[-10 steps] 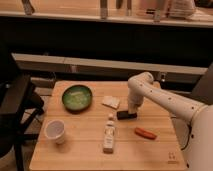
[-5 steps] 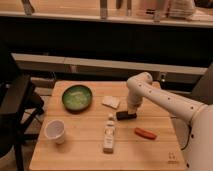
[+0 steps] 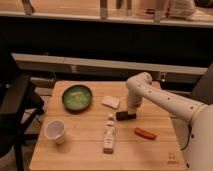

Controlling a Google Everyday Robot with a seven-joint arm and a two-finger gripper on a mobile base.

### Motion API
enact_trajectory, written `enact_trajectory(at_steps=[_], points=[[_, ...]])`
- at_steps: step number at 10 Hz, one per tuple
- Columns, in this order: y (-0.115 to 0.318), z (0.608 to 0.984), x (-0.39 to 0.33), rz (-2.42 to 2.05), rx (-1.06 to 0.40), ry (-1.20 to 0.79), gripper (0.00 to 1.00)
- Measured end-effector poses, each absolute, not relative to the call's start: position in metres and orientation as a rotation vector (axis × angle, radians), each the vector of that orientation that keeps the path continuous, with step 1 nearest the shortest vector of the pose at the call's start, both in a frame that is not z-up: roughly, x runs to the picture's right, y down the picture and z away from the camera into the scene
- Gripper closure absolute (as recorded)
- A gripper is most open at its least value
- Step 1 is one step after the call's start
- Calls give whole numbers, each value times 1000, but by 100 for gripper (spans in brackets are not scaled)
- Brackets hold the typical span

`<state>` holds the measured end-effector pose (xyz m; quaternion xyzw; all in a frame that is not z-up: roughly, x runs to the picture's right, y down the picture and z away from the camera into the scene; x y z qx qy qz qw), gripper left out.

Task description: Push the eraser across the table

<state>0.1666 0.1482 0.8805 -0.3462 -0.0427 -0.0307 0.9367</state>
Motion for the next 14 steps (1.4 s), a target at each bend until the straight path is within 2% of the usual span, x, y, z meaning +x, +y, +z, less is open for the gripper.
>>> enact_trajectory(at_steps=[14], points=[[154, 876, 159, -100, -714, -81, 100]])
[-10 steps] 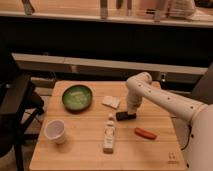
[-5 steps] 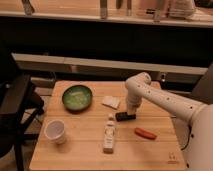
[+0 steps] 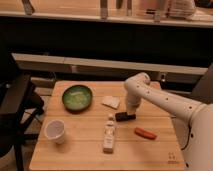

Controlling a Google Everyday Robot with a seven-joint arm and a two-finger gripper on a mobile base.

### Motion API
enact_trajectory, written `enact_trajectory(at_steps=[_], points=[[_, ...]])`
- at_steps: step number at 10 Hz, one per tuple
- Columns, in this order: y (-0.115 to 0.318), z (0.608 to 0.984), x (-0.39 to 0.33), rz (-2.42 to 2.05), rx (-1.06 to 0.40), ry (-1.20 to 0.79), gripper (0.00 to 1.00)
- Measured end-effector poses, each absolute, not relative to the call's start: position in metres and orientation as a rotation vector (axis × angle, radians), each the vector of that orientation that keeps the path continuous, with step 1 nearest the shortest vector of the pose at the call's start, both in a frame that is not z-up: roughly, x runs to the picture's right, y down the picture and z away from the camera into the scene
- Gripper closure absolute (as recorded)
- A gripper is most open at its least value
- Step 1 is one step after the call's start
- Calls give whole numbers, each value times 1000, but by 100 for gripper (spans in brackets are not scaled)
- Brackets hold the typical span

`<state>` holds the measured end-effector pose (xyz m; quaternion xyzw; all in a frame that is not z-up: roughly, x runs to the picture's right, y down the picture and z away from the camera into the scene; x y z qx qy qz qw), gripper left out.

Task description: Push the eraser across the table

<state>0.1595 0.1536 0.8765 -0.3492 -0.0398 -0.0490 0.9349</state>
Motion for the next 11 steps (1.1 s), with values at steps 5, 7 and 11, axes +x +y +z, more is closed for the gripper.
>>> enact_trajectory(at_steps=[5, 7, 11], points=[[155, 877, 160, -108, -716, -78, 100], [156, 876, 159, -111, -717, -79, 100], [158, 873, 157, -127, -720, -77, 100]])
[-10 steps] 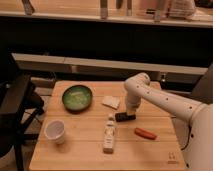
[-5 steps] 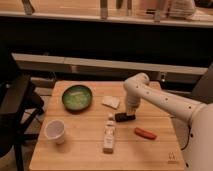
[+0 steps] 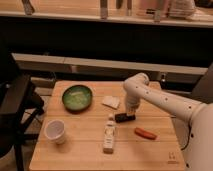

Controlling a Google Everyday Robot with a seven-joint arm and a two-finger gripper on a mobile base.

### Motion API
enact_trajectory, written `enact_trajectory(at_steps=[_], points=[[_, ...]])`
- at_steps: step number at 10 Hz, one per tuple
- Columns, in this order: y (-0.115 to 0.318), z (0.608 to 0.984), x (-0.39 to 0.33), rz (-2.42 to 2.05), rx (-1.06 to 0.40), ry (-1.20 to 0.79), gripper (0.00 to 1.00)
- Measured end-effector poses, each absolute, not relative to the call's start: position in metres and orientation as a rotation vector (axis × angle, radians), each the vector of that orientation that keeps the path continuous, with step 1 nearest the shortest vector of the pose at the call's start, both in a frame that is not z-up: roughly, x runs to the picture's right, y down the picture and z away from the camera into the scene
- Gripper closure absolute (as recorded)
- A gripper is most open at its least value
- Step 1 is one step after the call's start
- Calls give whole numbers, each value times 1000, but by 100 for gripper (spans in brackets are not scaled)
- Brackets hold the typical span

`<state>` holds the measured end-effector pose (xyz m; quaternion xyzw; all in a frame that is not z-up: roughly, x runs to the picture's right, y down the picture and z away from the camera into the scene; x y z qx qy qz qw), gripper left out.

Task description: Push the eraser across the table

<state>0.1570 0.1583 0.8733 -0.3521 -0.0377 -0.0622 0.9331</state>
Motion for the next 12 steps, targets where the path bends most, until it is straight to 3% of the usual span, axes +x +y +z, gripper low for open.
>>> enact_trajectory(at_steps=[12], points=[[163, 871, 151, -174, -733, -72, 100]])
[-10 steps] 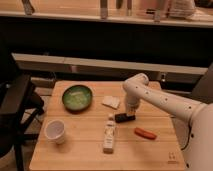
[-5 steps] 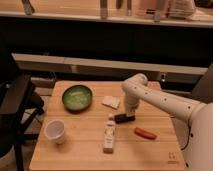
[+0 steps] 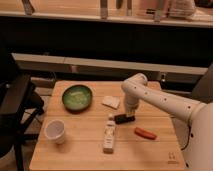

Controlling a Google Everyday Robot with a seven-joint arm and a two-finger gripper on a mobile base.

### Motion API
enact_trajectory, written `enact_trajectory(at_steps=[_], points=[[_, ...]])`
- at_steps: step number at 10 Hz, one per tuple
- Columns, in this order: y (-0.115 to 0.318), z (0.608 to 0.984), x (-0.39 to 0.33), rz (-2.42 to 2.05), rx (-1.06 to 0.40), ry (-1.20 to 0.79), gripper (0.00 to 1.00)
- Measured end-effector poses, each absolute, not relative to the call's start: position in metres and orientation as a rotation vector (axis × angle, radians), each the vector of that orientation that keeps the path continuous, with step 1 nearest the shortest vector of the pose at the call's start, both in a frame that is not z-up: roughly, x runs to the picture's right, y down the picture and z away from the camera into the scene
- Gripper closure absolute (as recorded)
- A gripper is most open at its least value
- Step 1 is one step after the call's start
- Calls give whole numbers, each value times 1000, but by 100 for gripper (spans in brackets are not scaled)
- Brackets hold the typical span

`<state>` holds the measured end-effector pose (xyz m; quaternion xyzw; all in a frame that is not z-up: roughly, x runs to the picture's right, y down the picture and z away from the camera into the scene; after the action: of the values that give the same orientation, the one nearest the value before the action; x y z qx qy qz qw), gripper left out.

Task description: Push the eraser across the table

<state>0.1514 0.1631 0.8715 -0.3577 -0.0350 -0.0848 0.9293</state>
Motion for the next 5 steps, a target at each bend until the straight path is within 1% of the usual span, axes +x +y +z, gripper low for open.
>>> enact_trajectory(at_steps=[5], points=[[163, 868, 149, -181, -734, -76, 100]])
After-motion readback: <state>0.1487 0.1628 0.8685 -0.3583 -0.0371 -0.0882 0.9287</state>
